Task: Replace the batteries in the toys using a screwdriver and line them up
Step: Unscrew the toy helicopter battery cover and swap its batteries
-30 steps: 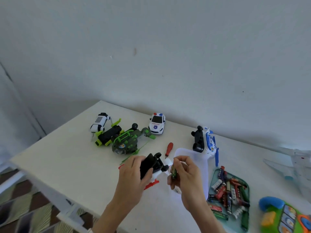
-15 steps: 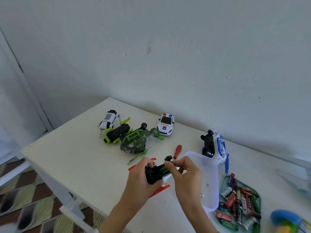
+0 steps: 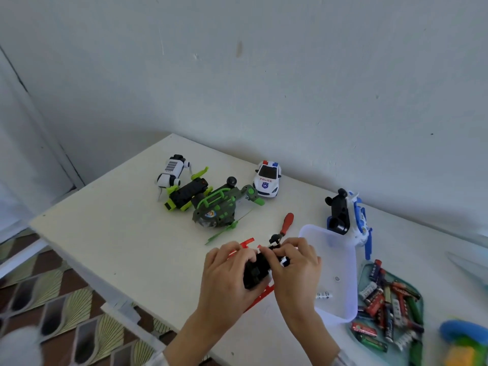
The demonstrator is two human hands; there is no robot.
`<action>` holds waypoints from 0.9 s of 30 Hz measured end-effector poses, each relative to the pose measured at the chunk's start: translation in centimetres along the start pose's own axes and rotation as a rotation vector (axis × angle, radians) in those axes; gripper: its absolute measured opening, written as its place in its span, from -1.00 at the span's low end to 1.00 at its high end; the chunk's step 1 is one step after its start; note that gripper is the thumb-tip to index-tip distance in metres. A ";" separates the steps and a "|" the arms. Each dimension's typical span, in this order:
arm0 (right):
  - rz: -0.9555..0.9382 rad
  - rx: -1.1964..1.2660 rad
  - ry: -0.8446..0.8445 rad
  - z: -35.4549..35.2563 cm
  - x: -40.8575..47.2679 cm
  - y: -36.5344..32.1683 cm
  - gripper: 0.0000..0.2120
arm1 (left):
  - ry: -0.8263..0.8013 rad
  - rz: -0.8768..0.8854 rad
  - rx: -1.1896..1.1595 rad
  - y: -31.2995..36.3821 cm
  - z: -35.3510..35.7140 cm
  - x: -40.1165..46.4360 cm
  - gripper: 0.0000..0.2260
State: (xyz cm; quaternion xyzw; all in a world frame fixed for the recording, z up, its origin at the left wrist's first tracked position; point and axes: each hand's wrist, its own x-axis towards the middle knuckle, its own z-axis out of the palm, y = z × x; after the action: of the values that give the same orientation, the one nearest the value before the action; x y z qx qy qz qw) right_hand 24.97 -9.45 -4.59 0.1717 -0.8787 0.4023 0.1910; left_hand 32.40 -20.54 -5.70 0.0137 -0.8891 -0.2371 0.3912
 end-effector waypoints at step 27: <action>-0.217 -0.266 -0.165 -1.0 -1.7 1.2 -0.49 | -0.019 -0.074 -0.126 -1.1 0.0 0.5 -0.61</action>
State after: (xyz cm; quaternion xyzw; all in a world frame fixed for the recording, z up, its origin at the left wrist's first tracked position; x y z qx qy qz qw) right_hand 26.06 -7.68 -5.55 0.2711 -0.9132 0.2441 0.1816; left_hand 31.84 -21.60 -5.84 0.0195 -0.8751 -0.3067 0.3737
